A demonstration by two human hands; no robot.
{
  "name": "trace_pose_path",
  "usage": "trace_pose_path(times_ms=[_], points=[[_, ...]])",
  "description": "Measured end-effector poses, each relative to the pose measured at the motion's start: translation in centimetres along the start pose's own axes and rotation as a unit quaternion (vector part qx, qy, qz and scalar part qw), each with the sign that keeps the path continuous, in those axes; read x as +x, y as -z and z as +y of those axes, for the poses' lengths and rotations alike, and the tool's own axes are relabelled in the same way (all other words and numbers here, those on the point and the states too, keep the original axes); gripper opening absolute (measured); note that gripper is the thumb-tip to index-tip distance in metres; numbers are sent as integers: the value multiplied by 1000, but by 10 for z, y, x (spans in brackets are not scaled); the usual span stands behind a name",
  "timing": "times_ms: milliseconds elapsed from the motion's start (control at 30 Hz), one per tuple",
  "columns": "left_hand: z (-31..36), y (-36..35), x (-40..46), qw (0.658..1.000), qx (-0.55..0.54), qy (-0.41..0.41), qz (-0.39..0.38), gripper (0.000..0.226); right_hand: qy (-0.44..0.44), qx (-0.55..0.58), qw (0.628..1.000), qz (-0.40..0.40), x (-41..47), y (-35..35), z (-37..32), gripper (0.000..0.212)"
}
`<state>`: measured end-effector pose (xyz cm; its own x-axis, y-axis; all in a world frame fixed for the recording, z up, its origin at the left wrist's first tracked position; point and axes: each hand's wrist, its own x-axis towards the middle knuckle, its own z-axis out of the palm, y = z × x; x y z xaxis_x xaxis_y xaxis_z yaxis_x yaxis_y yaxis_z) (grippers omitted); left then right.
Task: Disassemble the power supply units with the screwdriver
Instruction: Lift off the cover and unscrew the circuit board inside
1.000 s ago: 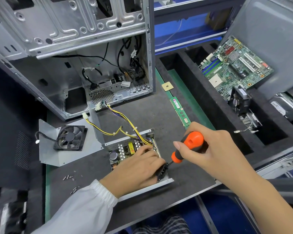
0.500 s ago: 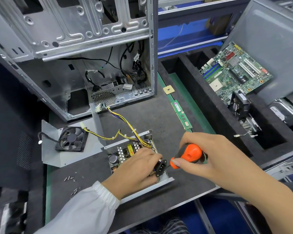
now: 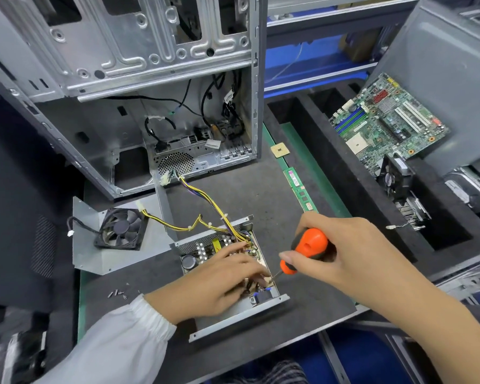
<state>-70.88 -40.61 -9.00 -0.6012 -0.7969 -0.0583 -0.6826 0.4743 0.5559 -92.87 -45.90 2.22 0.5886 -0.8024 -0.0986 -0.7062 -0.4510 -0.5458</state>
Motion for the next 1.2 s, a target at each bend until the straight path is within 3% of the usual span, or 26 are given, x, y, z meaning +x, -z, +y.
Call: trace_pose_path(times_ms=[167,333,533,733,800,867,933,1033,1200], points=[[5,8,-4,985,-159,62,22,42,21,-51,997,-47,12,4,-5,34],[13,24,9,974,-193,62,103,38,66,-69,990,-107,19,7,-14,32],[16,32,28,958,-269,57,79,25,107,-110,972,-176,24,19,-24,22],[26,31,31,908,-410,59,62,38,109,-145,955,-236,26,19,-33,29],[27,33,31,901,-429,51,47,42,102,-132,961,-219,24,19,-36,23],[26,35,32,895,-443,43,30,43,76,-156,970,-171,22,19,-38,43],[25,34,33,895,-442,53,29,38,79,-265,953,-120,22,16,-40,58],[23,32,35,888,-455,58,21,38,85,-364,923,-97,24,11,-45,59],[19,31,35,864,-499,61,12,47,88,-336,931,-116,26,9,-44,48]])
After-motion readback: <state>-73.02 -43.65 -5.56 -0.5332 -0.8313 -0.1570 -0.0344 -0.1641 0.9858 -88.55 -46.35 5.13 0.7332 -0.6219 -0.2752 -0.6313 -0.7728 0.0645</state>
